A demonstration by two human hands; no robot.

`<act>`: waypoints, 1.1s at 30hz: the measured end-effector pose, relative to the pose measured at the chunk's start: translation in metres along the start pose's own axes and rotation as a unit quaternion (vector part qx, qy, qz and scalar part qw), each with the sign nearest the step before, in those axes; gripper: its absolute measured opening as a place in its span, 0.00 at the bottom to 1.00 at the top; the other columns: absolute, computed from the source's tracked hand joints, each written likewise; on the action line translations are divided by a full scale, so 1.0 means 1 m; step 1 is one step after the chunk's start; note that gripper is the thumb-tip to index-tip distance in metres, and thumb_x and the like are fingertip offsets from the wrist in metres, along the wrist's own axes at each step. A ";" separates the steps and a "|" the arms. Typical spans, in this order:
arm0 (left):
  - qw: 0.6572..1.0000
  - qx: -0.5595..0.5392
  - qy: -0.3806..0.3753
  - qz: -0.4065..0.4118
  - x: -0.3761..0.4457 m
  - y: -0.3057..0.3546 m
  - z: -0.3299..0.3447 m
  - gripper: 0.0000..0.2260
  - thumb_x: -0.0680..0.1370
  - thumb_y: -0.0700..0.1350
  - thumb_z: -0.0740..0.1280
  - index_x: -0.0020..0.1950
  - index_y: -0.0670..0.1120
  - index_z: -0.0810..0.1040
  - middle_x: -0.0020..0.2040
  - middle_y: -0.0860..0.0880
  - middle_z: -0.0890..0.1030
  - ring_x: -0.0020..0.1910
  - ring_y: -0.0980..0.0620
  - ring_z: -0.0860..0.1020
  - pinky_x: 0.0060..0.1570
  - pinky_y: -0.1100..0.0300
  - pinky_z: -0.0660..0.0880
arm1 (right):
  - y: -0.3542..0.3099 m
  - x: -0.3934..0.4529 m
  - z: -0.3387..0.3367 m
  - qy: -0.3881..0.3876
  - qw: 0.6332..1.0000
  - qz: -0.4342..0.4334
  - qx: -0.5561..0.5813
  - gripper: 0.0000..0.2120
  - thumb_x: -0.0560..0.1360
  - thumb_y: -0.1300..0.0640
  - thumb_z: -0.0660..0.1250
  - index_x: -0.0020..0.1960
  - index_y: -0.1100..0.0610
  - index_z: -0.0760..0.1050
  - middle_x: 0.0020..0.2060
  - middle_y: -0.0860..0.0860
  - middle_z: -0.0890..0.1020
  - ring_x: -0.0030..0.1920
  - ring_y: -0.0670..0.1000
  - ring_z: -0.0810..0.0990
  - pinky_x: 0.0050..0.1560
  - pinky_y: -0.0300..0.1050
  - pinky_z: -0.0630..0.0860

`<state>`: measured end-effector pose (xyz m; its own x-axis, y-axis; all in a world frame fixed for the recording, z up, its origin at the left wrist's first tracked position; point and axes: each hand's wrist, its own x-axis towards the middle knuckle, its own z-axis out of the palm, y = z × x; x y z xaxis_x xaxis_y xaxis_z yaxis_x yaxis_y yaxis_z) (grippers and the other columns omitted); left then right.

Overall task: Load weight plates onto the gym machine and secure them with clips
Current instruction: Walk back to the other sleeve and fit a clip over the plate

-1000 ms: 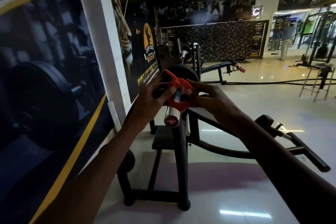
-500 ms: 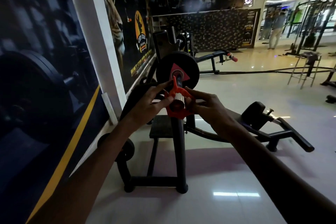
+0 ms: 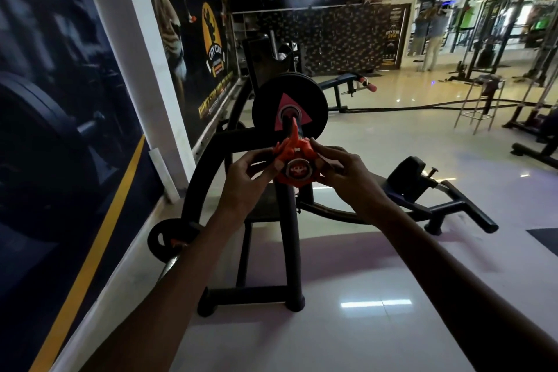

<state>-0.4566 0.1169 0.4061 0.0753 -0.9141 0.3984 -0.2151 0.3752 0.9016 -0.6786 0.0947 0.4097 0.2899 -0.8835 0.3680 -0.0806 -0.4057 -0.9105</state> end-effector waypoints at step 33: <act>0.948 0.280 0.128 -0.077 0.234 -0.016 0.064 0.39 0.56 0.82 0.69 0.38 0.45 0.82 0.35 0.48 0.83 0.35 0.49 0.83 0.35 0.57 0.79 | 0.074 0.200 -0.034 0.121 0.956 -0.090 -0.252 0.09 0.75 0.63 0.74 0.55 0.55 0.86 0.41 0.52 0.83 0.40 0.51 0.83 0.46 0.54 0.82</act>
<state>-0.4976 -0.1127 0.4735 0.3656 -0.8577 0.3615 -0.6603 0.0347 0.7502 -0.6592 -0.1201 0.4227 0.1173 -0.7926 0.5983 -0.5180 -0.5629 -0.6441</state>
